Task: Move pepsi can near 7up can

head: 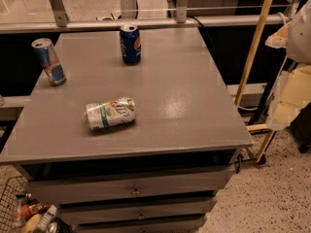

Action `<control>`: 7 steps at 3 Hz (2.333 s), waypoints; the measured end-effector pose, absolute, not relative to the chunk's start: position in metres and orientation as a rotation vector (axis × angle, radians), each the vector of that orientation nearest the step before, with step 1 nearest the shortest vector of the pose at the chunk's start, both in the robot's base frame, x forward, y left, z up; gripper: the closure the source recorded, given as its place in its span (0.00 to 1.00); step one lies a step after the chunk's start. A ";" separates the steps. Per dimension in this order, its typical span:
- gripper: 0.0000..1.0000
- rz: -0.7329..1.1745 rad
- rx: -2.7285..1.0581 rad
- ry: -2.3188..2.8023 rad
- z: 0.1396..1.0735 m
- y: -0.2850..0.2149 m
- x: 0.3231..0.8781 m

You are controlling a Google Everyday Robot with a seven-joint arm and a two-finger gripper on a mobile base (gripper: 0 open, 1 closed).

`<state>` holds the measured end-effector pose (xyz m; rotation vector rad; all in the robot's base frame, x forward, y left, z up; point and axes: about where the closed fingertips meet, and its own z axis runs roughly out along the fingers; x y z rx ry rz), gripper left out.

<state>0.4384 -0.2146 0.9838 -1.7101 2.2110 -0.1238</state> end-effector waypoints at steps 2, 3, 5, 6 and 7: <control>0.00 -0.072 -1.688 2.188 0.981 -0.207 0.460; 0.00 0.024 -1.661 2.139 0.970 -0.182 0.508; 0.00 0.079 -1.506 2.116 0.948 -0.156 0.572; 0.00 0.081 -1.512 2.118 0.947 -0.156 0.571; 0.00 0.121 -1.524 2.086 0.944 -0.137 0.589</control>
Offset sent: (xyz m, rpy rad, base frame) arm 0.0554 0.0182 -0.0106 0.1240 0.0066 0.0135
